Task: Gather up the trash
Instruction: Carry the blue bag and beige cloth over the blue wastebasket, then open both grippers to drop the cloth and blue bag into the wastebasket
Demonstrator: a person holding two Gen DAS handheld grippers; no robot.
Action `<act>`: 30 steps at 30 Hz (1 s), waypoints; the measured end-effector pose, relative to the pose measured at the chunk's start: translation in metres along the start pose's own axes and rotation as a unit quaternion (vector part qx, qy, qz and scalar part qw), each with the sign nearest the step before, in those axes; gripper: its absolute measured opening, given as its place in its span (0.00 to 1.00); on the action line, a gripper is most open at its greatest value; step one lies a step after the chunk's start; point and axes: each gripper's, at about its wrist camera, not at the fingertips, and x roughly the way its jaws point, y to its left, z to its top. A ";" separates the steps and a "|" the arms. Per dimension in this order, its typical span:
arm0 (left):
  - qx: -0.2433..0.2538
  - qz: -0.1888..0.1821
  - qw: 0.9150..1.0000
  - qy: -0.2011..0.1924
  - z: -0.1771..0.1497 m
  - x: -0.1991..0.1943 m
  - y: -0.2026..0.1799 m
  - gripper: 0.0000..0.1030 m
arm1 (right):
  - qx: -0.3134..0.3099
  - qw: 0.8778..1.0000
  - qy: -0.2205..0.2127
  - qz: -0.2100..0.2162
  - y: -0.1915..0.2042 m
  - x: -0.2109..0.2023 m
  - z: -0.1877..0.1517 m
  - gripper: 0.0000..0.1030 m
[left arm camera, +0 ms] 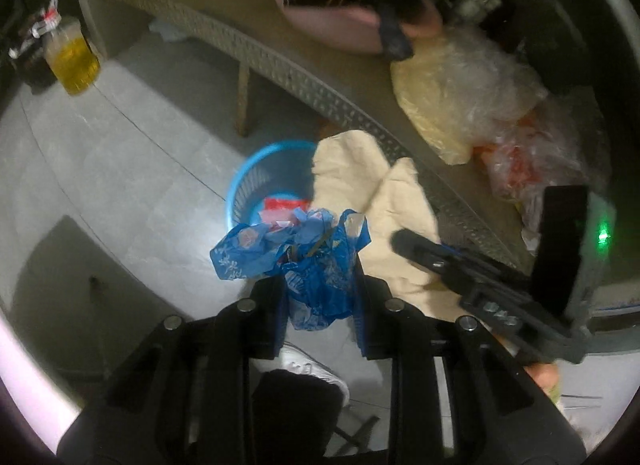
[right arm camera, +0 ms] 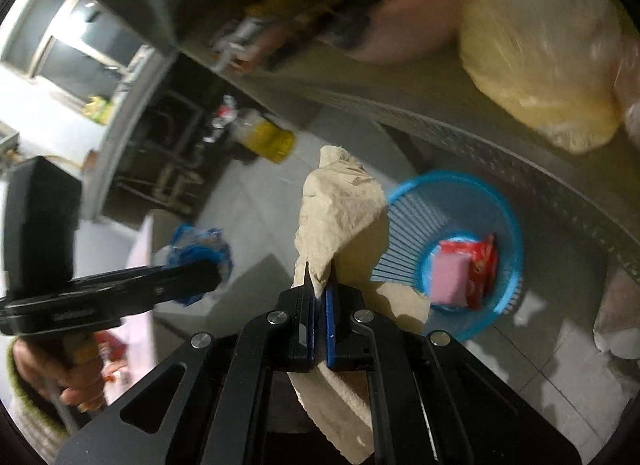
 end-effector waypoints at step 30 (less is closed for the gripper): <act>-0.001 0.013 0.994 -0.112 -0.008 -0.063 -0.021 0.67 | -0.040 0.993 -0.025 -0.105 -0.028 0.033 -0.029 0.51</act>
